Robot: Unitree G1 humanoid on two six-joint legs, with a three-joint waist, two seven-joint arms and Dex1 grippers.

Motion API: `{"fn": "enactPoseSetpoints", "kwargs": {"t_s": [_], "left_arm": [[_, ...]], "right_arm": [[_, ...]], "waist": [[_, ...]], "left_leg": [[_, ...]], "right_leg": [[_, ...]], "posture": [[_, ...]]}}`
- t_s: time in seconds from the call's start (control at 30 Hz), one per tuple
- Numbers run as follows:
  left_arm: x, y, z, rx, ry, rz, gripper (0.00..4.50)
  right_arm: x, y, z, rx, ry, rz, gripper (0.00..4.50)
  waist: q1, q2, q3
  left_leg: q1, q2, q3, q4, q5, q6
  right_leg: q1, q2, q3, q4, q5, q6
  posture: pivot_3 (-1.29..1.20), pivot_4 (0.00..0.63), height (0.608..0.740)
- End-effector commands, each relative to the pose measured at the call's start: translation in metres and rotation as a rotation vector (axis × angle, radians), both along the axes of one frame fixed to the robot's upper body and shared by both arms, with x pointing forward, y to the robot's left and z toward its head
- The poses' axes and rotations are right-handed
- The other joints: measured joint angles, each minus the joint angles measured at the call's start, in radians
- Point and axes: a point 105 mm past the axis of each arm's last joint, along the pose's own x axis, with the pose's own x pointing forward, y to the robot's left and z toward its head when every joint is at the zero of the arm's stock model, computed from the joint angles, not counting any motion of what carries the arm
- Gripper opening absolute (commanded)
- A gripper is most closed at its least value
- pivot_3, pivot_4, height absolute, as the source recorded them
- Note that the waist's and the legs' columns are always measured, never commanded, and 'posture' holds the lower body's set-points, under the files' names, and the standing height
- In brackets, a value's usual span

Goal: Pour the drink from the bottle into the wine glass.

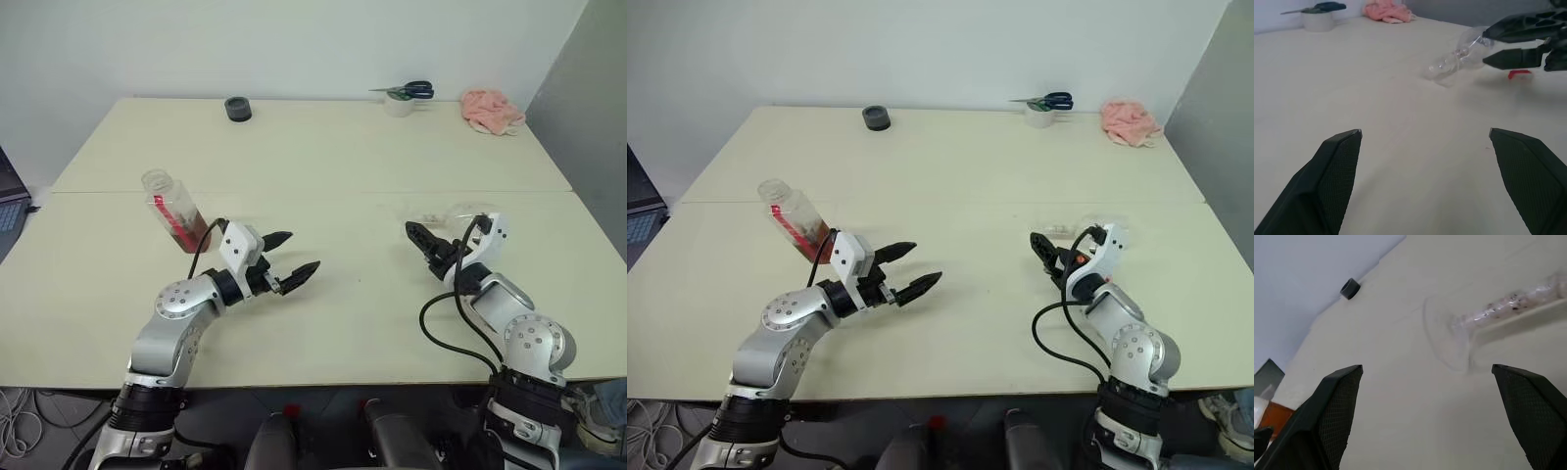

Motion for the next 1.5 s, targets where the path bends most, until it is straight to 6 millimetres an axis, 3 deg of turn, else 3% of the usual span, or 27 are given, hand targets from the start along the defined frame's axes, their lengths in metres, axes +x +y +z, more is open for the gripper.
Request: {"fn": "enactPoseSetpoints", "kwargs": {"t_s": [0.03,0.5,0.8,0.93,1.07,1.17,1.27,1.37,1.43,1.5], "left_arm": [[-0.006,-0.004,0.000,0.029,-0.010,-0.062,4.48],[-0.017,-0.004,0.002,0.065,-0.027,-0.077,4.48],[-0.014,0.002,0.006,0.075,-0.040,-0.030,4.48],[-0.014,0.006,0.009,0.079,-0.046,-0.012,4.50],[-0.015,0.010,0.009,0.084,-0.044,0.009,4.50],[-0.016,0.010,0.007,0.084,-0.041,0.020,4.50],[-0.021,0.016,0.006,0.082,-0.036,0.056,4.50],[-0.030,0.026,0.004,0.075,-0.019,0.104,4.50],[-0.038,0.034,0.004,0.068,-0.004,0.140,4.50],[-0.045,0.043,0.003,0.061,0.013,0.180,4.50]], "right_arm": [[0.011,-0.008,0.011,0.096,-0.020,-0.066,4.50],[0.042,-0.018,0.006,0.406,0.053,-0.186,4.50],[0.074,-0.015,0.001,0.563,0.109,-0.253,4.50],[0.082,-0.023,-0.009,0.576,0.157,-0.342,3.60],[0.082,-0.032,-0.020,0.544,0.204,-0.421,2.09],[0.083,-0.032,-0.017,0.481,0.188,-0.430,1.02],[0.088,-0.006,0.028,0.170,-0.044,-0.290,0.28],[0.078,0.050,0.080,-0.193,-0.391,-0.091,0.23],[0.065,0.089,0.099,-0.354,-0.583,0.026,0.22],[0.049,0.127,0.106,-0.497,-0.756,0.145,0.22]], "waist": [[-0.001,0.000,0.000],[-0.003,0.001,0.001],[-0.004,0.001,0.001],[-0.005,0.001,0.001],[-0.004,0.001,0.001],[-0.003,0.002,0.000],[-0.003,0.002,0.000],[-0.005,0.004,0.001],[-0.012,0.004,0.002],[-0.020,0.004,0.002]], "left_leg": [[0.000,0.000,0.000,0.000,0.000,0.000],[0.000,0.000,0.000,-0.001,0.000,0.000],[0.000,0.000,0.000,-0.001,0.000,0.000],[0.000,0.000,0.000,-0.001,0.000,0.000],[0.000,0.000,0.000,-0.001,0.000,0.000],[0.000,0.000,0.000,0.000,0.000,0.000],[0.000,0.000,0.000,0.000,0.000,0.000],[-0.001,0.000,0.000,-0.001,0.000,0.000],[-0.001,0.000,0.002,-0.003,0.000,0.000],[0.001,0.002,0.002,-0.006,0.000,0.000]], "right_leg": [[0.000,0.000,0.000,0.000,0.000,0.000],[0.000,0.000,0.000,0.000,0.000,0.000],[0.000,0.000,0.000,0.000,0.000,0.000],[0.000,0.000,0.000,0.000,0.000,0.000],[0.000,0.000,0.001,0.000,0.000,0.000],[0.001,0.000,0.000,0.000,0.000,0.000],[0.001,0.000,0.000,-0.001,0.000,0.000],[-0.002,0.000,0.001,-0.001,0.000,0.000],[-0.003,0.000,0.002,-0.001,0.000,0.000],[-0.003,0.001,0.002,-0.001,0.000,-0.001]], "posture": [[0.00,0.150,0.740],[0.00,0.150,0.740],[0.00,0.150,0.740],[0.00,0.150,0.740],[0.00,0.150,0.740],[0.00,0.150,0.740],[0.00,0.150,0.740],[0.00,0.150,0.740],[0.00,0.150,0.740],[0.00,0.150,0.740]]}}
